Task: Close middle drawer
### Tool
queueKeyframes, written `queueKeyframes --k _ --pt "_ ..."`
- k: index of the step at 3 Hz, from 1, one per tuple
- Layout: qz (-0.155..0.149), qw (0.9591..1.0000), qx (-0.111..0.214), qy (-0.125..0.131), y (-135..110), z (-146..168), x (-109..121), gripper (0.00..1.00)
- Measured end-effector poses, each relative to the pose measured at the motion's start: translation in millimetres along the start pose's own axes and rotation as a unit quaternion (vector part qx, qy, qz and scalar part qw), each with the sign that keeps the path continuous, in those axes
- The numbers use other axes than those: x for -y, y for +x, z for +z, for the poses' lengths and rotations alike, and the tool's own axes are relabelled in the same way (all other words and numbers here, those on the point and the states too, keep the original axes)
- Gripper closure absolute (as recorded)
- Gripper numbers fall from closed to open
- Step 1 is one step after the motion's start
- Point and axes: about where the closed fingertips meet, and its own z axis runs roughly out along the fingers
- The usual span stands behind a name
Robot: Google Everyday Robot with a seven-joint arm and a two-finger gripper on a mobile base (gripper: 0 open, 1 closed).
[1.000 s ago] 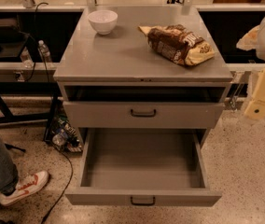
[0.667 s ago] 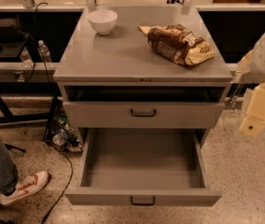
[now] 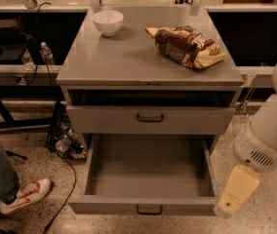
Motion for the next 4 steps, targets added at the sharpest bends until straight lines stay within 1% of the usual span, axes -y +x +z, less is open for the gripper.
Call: queueKeyframes --k 1,2,3,4 --pt "0.003 0.9998 -0.016 -0.015 12 16 -10 0.0" --pt "0.002 0.9998 -0.014 -0.013 11 14 -9 0.0" --pt "0.013 0.9969 0.007 -0.077 15 62 -12 0.0" --pt "0.037 0.9888 0.034 -0.14 22 137 -20 0.0"
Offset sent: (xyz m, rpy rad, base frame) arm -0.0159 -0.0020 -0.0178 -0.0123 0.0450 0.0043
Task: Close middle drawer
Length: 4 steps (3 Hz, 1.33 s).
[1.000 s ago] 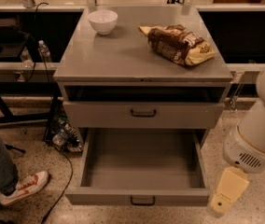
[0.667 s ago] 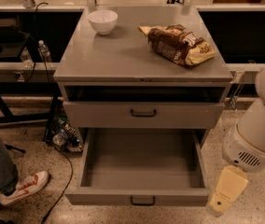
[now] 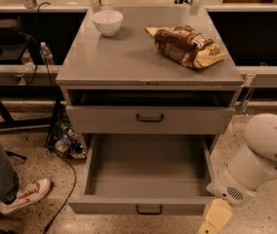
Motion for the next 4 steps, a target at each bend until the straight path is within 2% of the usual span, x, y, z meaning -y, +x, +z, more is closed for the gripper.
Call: queueKeyframes --k 1,2,3,4 --pt "0.029 0.9979 0.041 -0.041 20 86 28 0.02" --pt "0.048 0.9947 0.074 -0.053 25 135 51 0.32" --pt "0.045 0.9951 0.07 -0.054 25 130 48 0.56" --pt "0.047 0.9952 0.069 -0.051 26 134 50 0.87"
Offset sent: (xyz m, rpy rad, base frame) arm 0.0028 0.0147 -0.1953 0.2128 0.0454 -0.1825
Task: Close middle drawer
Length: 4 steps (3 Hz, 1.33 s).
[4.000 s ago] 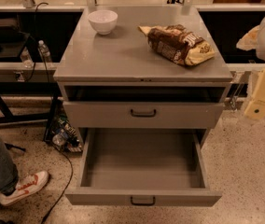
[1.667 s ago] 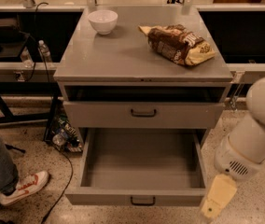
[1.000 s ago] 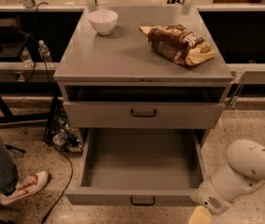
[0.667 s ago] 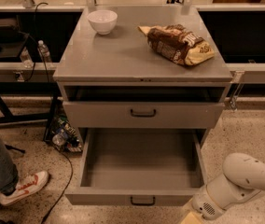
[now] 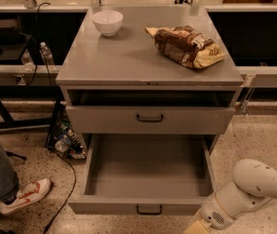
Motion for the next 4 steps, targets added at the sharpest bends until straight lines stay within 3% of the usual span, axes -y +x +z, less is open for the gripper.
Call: queueKeyframes --k 1,2,3,4 --pt "0.009 0.9996 -0.004 0.027 8 11 19 1.0" --pt "0.013 0.9972 0.015 0.072 20 17 45 1.0" --pt "0.014 0.9904 0.049 0.128 27 22 82 1.0" --pt "0.013 0.975 0.11 0.193 22 23 125 1.0"
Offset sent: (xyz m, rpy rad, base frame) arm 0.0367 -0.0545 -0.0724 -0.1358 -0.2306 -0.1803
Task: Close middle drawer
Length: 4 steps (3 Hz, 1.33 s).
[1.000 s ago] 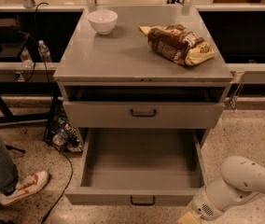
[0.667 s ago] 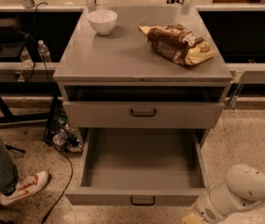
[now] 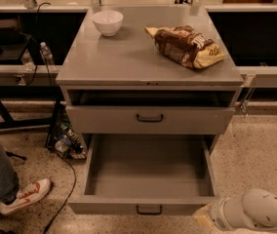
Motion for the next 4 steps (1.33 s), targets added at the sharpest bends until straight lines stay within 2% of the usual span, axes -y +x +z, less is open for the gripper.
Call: queueKeyframes --k 1,2,4 --pt "-0.002 0.9988 0.039 0.029 -4 12 21 1.0" --pt "0.0 0.9959 0.079 0.044 -11 23 38 1.0" --pt "-0.031 0.9867 0.148 0.058 -55 35 49 1.0"
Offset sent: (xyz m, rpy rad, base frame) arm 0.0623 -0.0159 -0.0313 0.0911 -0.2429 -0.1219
